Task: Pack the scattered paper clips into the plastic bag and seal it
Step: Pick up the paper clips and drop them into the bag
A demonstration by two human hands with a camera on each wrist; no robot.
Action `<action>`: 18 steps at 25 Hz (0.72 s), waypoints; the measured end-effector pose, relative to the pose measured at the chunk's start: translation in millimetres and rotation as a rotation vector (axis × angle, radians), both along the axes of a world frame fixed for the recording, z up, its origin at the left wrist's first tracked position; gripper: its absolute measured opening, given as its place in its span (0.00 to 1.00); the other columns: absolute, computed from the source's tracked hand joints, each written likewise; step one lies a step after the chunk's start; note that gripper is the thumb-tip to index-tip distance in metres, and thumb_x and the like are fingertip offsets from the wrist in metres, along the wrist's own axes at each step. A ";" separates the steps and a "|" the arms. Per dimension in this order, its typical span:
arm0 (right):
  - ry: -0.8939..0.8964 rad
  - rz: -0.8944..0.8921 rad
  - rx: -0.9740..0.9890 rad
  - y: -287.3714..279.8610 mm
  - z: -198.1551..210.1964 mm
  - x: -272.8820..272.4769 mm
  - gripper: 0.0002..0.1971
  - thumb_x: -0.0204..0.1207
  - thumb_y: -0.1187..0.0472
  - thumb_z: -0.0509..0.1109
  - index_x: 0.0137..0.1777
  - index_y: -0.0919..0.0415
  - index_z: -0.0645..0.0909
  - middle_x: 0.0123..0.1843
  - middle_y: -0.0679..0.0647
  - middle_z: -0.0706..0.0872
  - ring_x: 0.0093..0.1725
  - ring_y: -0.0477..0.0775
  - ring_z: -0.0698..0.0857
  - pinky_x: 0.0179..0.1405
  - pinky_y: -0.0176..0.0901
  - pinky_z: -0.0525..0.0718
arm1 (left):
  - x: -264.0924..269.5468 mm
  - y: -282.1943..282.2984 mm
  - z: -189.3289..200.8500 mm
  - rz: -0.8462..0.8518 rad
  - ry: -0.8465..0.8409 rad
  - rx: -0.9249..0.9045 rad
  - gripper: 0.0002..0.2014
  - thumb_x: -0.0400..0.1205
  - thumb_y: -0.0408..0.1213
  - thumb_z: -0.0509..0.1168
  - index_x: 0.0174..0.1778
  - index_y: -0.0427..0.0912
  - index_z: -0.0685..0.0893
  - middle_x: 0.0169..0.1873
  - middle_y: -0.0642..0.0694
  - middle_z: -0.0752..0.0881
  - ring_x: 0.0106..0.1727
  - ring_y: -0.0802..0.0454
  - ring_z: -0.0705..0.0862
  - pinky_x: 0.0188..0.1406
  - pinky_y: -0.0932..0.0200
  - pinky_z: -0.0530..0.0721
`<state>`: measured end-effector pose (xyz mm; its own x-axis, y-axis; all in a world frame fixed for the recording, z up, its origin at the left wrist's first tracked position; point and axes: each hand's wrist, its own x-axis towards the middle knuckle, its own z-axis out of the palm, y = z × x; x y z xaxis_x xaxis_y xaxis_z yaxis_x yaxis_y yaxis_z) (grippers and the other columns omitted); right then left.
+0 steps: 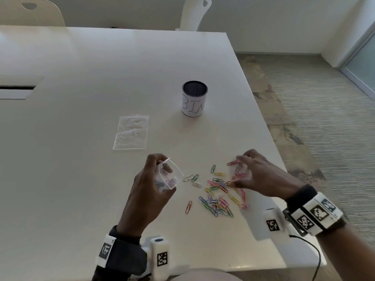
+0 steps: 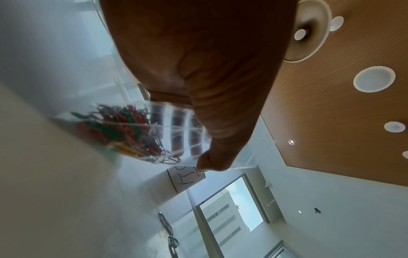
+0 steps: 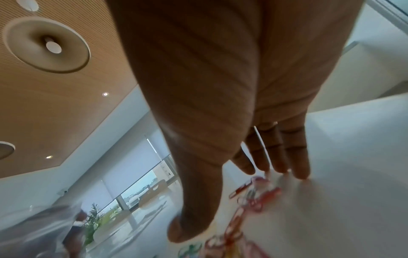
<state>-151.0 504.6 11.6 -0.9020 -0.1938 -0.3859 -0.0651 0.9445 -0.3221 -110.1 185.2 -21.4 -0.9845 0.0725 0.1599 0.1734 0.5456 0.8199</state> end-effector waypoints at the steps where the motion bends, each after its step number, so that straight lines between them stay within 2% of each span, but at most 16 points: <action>1: 0.004 0.000 -0.040 -4.9 -2.9 4.1 0.49 0.69 0.31 0.77 0.85 0.53 0.68 0.79 0.49 0.70 0.72 0.50 0.78 0.72 0.47 0.83 | 0.7 0.5 0.2 0.000 -0.004 -0.009 0.28 0.76 0.31 0.81 0.64 0.55 0.74 0.50 0.59 0.87 0.52 0.60 0.87 0.43 0.78 0.82; 4: 0.014 0.061 -0.121 -26.5 -7.2 16.7 0.43 0.71 0.35 0.79 0.82 0.53 0.72 0.73 0.47 0.72 0.66 0.47 0.80 0.72 0.42 0.82 | 3.4 1.5 1.9 -0.004 -0.012 -0.015 0.27 0.77 0.33 0.81 0.64 0.55 0.74 0.50 0.58 0.87 0.51 0.60 0.87 0.43 0.79 0.81; 7: 0.016 0.133 -0.166 -40.8 -8.1 26.3 0.44 0.71 0.35 0.80 0.82 0.53 0.71 0.72 0.46 0.73 0.67 0.47 0.80 0.71 0.40 0.82 | 5.3 2.9 3.1 -0.010 -0.011 -0.015 0.26 0.77 0.33 0.80 0.64 0.56 0.74 0.51 0.58 0.88 0.52 0.61 0.88 0.43 0.80 0.80; 9: 0.055 0.179 -0.090 -43.8 -8.0 28.7 0.48 0.68 0.32 0.80 0.85 0.48 0.67 0.75 0.46 0.72 0.71 0.47 0.78 0.70 0.42 0.81 | 5.3 2.9 3.2 -0.015 -0.013 -0.014 0.27 0.77 0.32 0.80 0.63 0.57 0.73 0.51 0.57 0.88 0.51 0.60 0.88 0.43 0.79 0.81; 11: 0.098 0.190 -0.028 -45.9 -9.9 29.3 0.46 0.68 0.31 0.80 0.84 0.44 0.68 0.74 0.47 0.73 0.73 0.48 0.77 0.69 0.44 0.82 | 5.2 2.5 3.5 -0.014 -0.016 -0.014 0.27 0.78 0.33 0.80 0.63 0.58 0.73 0.51 0.57 0.87 0.50 0.58 0.88 0.43 0.74 0.85; 14: 0.141 0.164 -0.073 -51.9 -12.7 28.9 0.31 0.76 0.39 0.78 0.77 0.44 0.77 0.68 0.48 0.77 0.66 0.49 0.81 0.64 0.39 0.81 | 4.9 2.1 3.4 -0.008 -0.017 -0.013 0.26 0.78 0.33 0.80 0.63 0.57 0.73 0.51 0.57 0.87 0.51 0.58 0.88 0.43 0.74 0.84; 18: 0.212 0.124 -0.130 -62.7 -16.1 25.4 0.10 0.85 0.54 0.73 0.63 0.53 0.87 0.60 0.50 0.84 0.48 0.48 0.83 0.49 0.34 0.78 | 3.1 0.9 2.1 -0.013 -0.020 -0.012 0.27 0.78 0.33 0.80 0.63 0.58 0.73 0.51 0.58 0.88 0.49 0.56 0.88 0.45 0.71 0.87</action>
<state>-125.6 441.9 -4.5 -0.9262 -0.3433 -0.1559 -0.2564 0.8766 -0.4072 -107.0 186.1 -19.3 -0.9865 0.0874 0.1388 0.1639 0.5532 0.8168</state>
